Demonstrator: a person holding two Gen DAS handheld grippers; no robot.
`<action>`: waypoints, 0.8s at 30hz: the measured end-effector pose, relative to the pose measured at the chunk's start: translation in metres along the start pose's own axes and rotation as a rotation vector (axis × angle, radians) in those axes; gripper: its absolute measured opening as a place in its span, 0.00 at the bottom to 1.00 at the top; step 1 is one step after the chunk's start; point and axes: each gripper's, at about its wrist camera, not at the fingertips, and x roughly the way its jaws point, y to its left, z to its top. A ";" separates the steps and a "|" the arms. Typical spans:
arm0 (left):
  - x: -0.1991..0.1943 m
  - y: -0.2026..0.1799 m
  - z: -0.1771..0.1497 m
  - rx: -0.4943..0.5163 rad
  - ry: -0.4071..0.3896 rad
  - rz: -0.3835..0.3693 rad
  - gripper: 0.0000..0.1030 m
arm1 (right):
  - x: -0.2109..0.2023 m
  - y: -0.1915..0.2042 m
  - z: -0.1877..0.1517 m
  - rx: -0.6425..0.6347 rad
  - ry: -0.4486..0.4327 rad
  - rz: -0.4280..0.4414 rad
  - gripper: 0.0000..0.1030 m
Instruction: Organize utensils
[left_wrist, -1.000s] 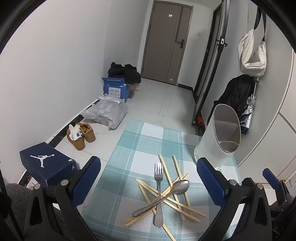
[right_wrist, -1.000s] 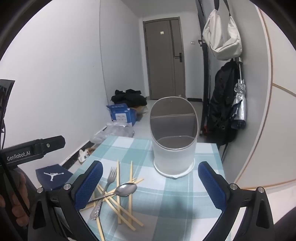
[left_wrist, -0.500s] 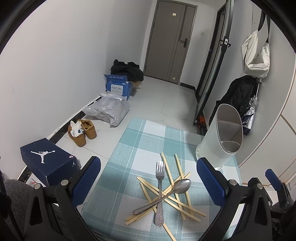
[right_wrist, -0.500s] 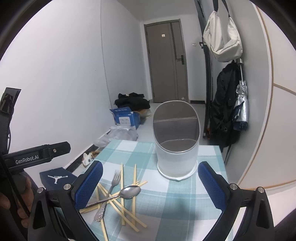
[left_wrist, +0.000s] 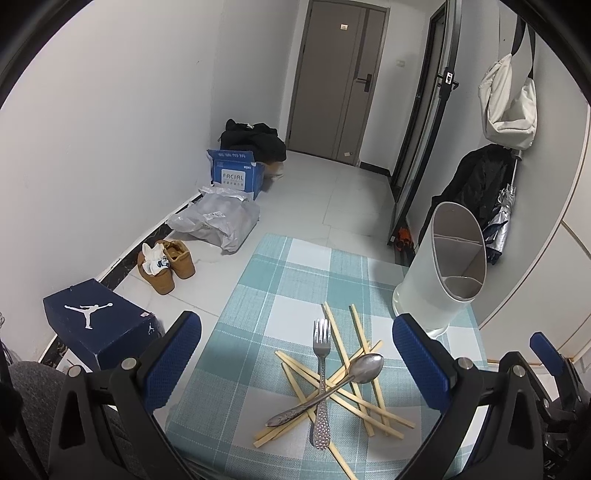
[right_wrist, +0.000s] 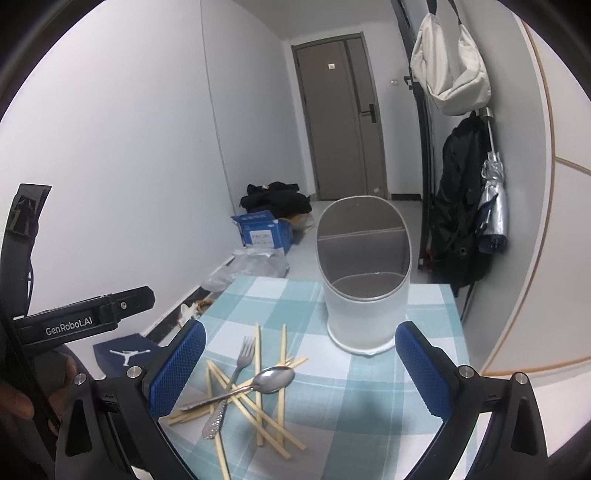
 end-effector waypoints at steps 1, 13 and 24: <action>0.000 0.000 0.000 0.000 0.001 0.000 0.99 | 0.000 0.000 0.000 0.002 0.000 -0.001 1.00; 0.002 0.001 -0.001 -0.004 0.023 -0.011 0.99 | 0.000 0.001 0.001 -0.013 0.004 -0.014 1.00; 0.006 0.000 0.000 -0.004 0.045 -0.030 0.99 | 0.004 0.002 0.001 -0.018 0.021 -0.020 1.00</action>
